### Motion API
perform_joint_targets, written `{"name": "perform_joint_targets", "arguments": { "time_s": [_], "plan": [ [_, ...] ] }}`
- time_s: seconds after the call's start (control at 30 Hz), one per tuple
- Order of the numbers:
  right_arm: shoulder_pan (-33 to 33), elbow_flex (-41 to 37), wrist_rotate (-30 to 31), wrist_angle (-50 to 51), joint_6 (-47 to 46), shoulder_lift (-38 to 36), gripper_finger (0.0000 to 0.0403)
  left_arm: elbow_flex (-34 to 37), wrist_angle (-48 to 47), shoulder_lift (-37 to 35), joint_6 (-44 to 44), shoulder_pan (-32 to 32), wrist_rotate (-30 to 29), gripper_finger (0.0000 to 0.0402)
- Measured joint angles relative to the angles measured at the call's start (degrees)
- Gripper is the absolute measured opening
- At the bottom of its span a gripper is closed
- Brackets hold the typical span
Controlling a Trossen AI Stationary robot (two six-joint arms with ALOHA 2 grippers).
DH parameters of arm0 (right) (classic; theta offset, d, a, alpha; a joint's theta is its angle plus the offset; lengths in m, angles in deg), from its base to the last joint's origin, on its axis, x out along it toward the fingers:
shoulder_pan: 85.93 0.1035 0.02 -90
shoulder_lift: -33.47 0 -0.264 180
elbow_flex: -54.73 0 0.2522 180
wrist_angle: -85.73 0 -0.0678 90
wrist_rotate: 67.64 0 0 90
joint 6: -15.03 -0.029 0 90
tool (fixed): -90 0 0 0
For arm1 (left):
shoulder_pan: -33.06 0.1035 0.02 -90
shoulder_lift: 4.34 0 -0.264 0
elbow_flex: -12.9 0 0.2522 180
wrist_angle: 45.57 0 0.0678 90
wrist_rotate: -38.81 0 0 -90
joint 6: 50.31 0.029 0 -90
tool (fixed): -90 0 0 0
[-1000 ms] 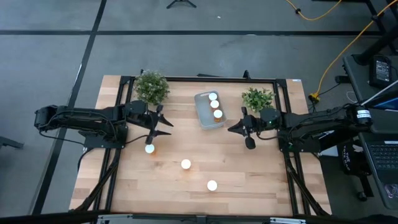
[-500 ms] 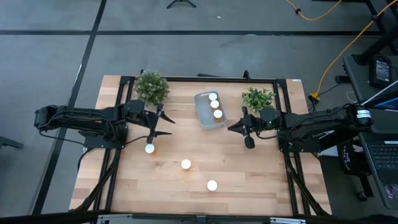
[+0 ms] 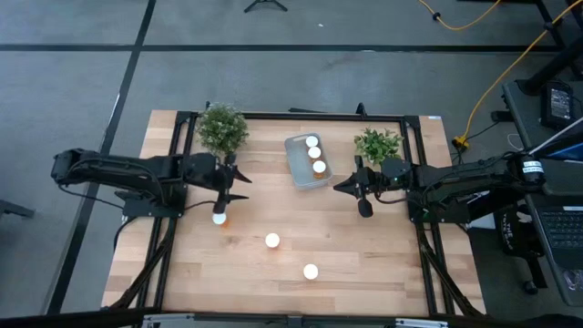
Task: Pick and place pill bottles into a basket
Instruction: Put the orange pill bottle into the gray bin
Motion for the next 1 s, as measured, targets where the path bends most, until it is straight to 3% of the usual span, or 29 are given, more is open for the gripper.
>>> {"name": "perform_joint_targets", "arguments": {
  "time_s": [0.27, 0.5, 0.73, 1.0],
  "plan": [
    [0.0, 0.0, 0.0, -0.4, 0.0, 0.0, 0.0018, -8.0, -19.5, 0.0, -10.6, -10.7, -5.3, 0.0237],
    [0.0, 0.0, 0.0, -0.4, 0.0, 0.0, 0.0018, -11.4, -34.2, 0.0, -29.0, -19.1, -9.7, 0.0237],
    [0.0, 0.0, 0.0, -0.5, 0.0, 0.0, 0.0018, -11.9, -42.9, 0.0, -45.6, -26.2, -9.5, 0.0237],
    [0.0, 0.0, -0.1, -0.5, 0.0, 0.0, 0.0018, -11.7, -43.5, 0.3, -58.5, -34.5, -12.2, 0.0237]
  ]
}}
